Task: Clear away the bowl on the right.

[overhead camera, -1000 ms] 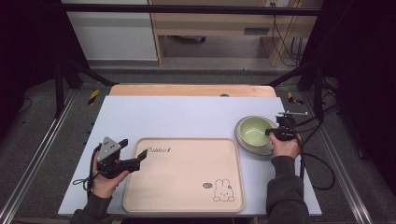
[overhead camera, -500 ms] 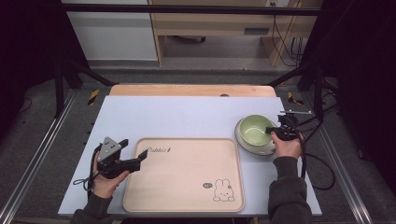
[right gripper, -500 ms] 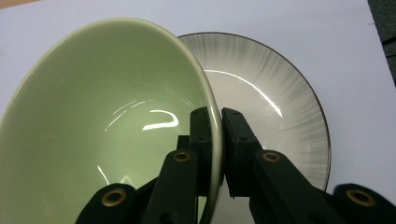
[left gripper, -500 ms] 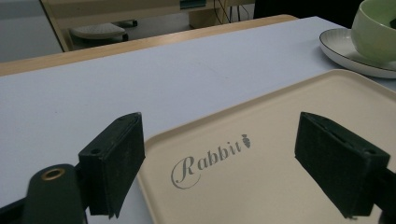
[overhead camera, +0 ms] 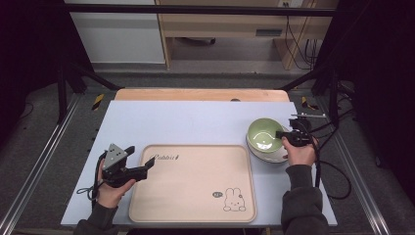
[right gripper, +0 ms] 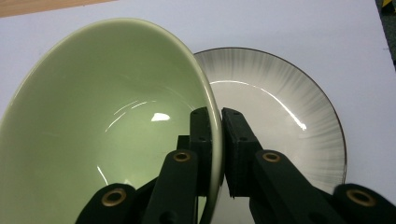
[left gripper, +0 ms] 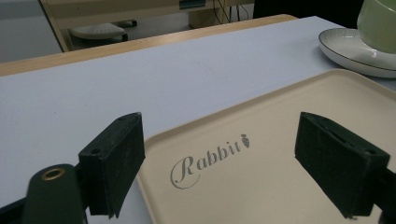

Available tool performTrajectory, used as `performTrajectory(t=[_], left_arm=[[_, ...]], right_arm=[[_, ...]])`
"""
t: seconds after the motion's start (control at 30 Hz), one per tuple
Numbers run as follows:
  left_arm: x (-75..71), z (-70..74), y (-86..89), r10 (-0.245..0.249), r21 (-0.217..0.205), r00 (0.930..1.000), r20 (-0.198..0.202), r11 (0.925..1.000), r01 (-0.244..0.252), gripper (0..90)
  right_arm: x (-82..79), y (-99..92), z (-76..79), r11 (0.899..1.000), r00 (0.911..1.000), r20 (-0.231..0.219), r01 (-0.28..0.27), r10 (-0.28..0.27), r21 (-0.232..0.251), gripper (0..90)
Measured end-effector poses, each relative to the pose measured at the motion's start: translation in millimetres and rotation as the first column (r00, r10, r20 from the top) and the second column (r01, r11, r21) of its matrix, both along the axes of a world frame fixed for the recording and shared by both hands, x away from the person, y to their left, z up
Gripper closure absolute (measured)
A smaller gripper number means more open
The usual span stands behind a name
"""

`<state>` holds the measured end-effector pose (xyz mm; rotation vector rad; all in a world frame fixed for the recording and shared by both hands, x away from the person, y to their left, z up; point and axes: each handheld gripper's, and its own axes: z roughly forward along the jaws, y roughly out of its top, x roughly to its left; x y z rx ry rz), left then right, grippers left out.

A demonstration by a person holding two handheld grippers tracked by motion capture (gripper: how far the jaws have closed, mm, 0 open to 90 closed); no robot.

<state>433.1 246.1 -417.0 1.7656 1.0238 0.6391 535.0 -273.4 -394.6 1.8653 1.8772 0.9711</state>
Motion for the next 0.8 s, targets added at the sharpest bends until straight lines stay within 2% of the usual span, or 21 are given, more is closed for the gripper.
performTrajectory(t=[0.23, 0.33, 0.6, 0.8], left_arm=[[-0.1, 0.1, 0.1, 0.0, 0.0, 1.0, 0.0, 1.0, 0.0, 15.6], [-0.2, 0.3, 0.2, -0.001, 0.0, 1.0, 0.001, 1.0, 0.001, 15.6], [-0.3, 0.3, -0.4, -0.002, 0.001, 1.0, 0.001, 1.0, 0.002, 15.6], [-0.7, 0.6, -0.4, -0.004, 0.004, 1.0, 0.001, 1.0, 0.004, 15.5]], right_arm=[[-3.5, 9.7, 8.7, 0.999, 0.9993, 0.02, -0.032, 0.031, 0.003, 83.8], [-4.2, 12.6, 9.9, 0.999, 0.9985, 0.028, -0.046, 0.047, -0.008, 83.8], [-7.1, 20.9, 12.7, 0.997, 0.9967, 0.031, -0.075, 0.075, -0.001, 83.8], [-10.6, 30.5, 15.9, 0.995, 0.9936, 0.05, -0.102, 0.101, 0.001, 83.8]])
